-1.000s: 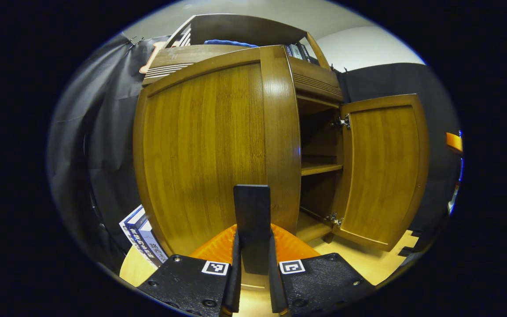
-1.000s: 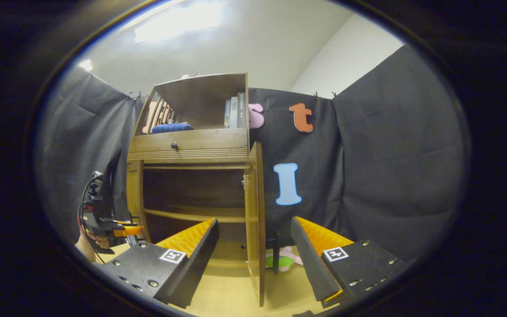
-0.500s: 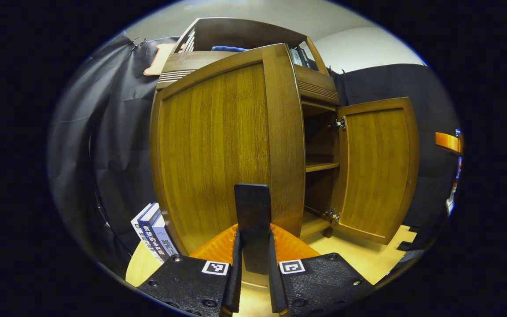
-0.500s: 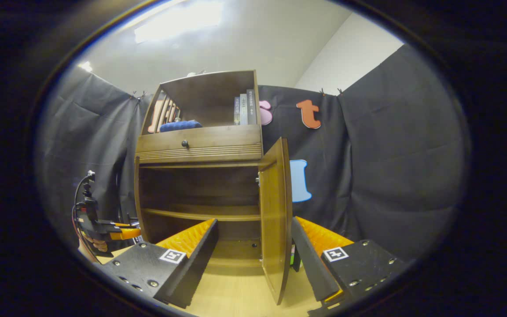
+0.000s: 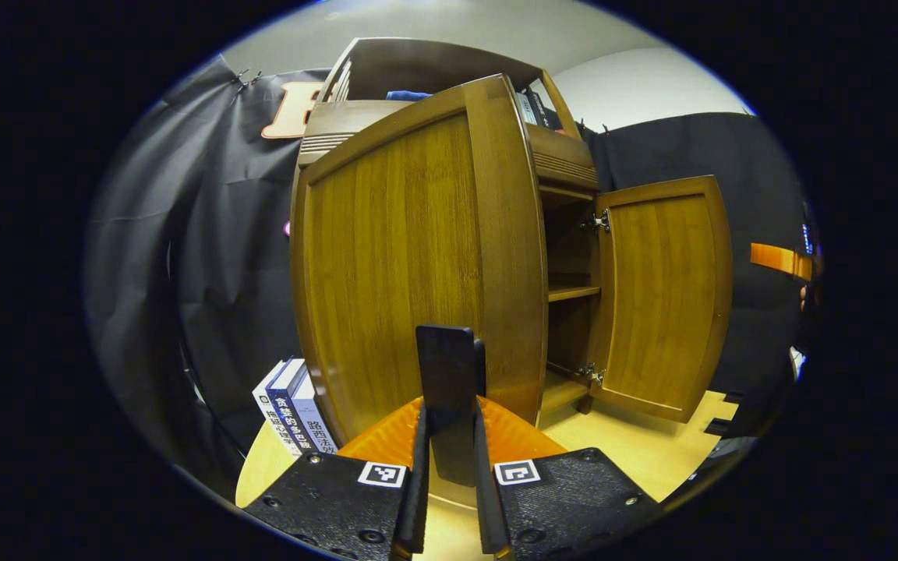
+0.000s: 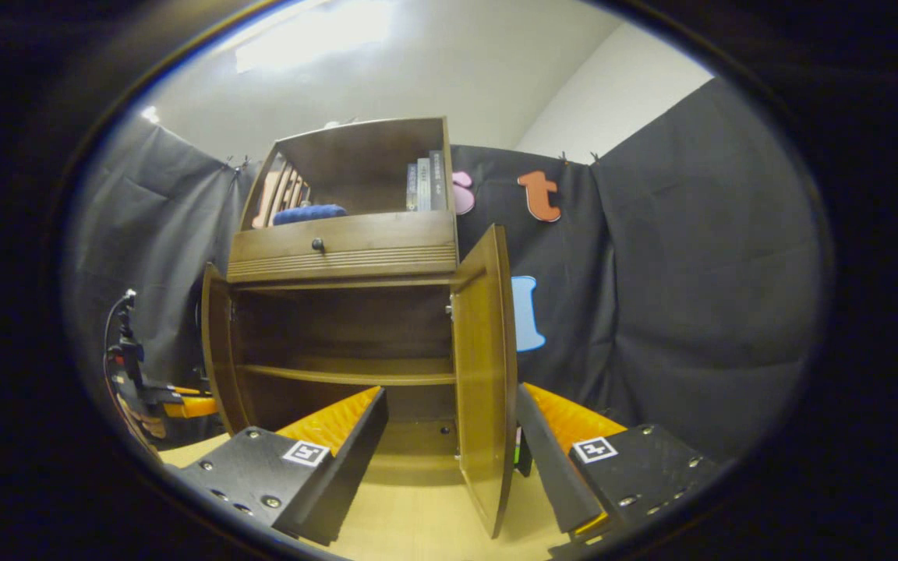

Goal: Open the right door of the double-door shoe cabinet with the right hand, and open the left door with the left hand.

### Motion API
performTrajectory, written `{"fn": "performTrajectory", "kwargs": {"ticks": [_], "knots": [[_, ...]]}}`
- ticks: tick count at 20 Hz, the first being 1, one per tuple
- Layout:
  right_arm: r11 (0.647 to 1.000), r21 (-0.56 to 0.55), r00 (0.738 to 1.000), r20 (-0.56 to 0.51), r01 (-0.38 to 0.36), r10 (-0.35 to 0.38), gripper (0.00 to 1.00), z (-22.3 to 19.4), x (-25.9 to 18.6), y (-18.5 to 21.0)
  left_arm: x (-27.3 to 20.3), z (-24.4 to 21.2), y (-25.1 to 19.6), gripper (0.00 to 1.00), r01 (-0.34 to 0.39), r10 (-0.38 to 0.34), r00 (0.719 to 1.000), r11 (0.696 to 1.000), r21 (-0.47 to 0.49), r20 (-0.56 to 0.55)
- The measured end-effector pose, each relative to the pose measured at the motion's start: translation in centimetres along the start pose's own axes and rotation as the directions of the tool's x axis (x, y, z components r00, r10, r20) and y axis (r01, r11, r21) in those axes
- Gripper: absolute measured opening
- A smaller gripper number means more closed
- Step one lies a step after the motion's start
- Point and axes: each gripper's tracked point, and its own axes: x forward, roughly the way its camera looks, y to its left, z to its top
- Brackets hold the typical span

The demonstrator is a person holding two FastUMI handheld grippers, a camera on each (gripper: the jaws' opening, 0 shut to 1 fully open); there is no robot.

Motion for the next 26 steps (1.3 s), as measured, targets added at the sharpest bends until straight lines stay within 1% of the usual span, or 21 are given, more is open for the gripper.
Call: {"fn": "performTrajectory", "kwargs": {"ticks": [2, 5, 6, 7, 8, 9, 11, 12, 17, 18, 19, 21, 23, 26], "knots": [[1.000, 0.000, 1.000, -0.002, -0.019, 0.019, 0.96, -0.4, 0.0, 1.0, -0.4, 0.0, 0.4, 0.28, -0.009, 0.009, 1.000, 1.000, 0.003, 0.003], [1.000, 0.003, 1.000, 0.013, 0.005, -0.005, 0.98, -0.4, -0.2, 0.6, -1.2, -0.1, 1.0, 0.27, -0.027, 0.027, 1.000, 1.000, 0.008, 0.013], [1.000, 0.007, 1.000, 0.019, 0.007, -0.007, 0.96, -0.5, -0.2, 0.8, -1.4, 0.0, 1.3, 0.27, -0.037, 0.037, 0.999, 0.999, 0.007, 0.017], [1.000, 0.012, 1.000, 0.019, 0.005, -0.005, 0.99, -0.5, -0.3, 0.9, -1.7, -0.1, 1.7, 0.27, -0.049, 0.049, 0.999, 0.999, 0.012, 0.021], [1.000, 0.018, 1.000, 0.018, 0.004, -0.005, 0.96, -0.6, -0.4, 0.9, -2.0, 0.0, 2.0, 0.27, -0.062, 0.062, 0.998, 0.998, 0.017, 0.025], [1.000, 0.023, 1.000, 0.018, 0.005, -0.005, 0.96, -0.7, -0.4, 0.9, -2.4, -0.1, 2.3, 0.27, -0.073, 0.072, 0.997, 0.997, 0.020, 0.028], [1.000, 0.020, 1.000, 0.016, 0.009, -0.009, 0.98, -0.7, -0.6, 0.8, -2.7, -0.2, 2.7, 0.27, -0.072, 0.071, 0.997, 0.997, 0.034, 0.029], [1.000, 0.020, 1.000, 0.013, 0.008, -0.008, 0.98, -0.9, -0.6, 0.8, -2.9, -0.1, 2.9, 0.27, -0.073, 0.072, 0.997, 0.997, 0.023, 0.032], [0.999, 0.028, 1.000, 0.006, -0.026, 0.026, 0.98, -1.4, -0.2, 2.6, -3.8, -0.2, 4.8, 0.27, -0.138, 0.136, 0.990, 0.989, 0.049, 0.048], [0.999, 0.025, 1.000, 0.008, -0.028, 0.028, 0.98, -1.5, -0.2, 2.9, -4.1, -0.2, 5.2, 0.27, -0.140, 0.138, 0.989, 0.989, 0.045, 0.043], [0.999, 0.019, 0.999, 0.010, -0.032, 0.032, 0.98, -1.6, 0.0, 3.2, -4.3, 0.0, 5.3, 0.22, -0.139, 0.136, 0.989, 0.990, 0.038, 0.059], [0.999, 0.016, 0.999, 0.009, -0.049, 0.049, 0.98, -1.8, 0.2, 4.1, -4.5, -0.3, 6.0, 0.22, -0.153, 0.150, 0.987, 0.987, 0.048, 0.058], [0.998, 0.019, 0.998, 0.002, -0.062, 0.062, 0.98, -2.1, 1.0, 4.9, -4.9, -0.3, 7.1, 0.22, -0.182, 0.179, 0.982, 0.982, 0.048, 0.058], [0.997, 0.022, 0.997, -0.012, -0.071, 0.072, 0.98, -2.9, 1.7, 5.5, -5.9, -0.6, 9.3, 0.16, -0.235, 0.232, 0.971, 0.971, 0.051, 0.055]]}}
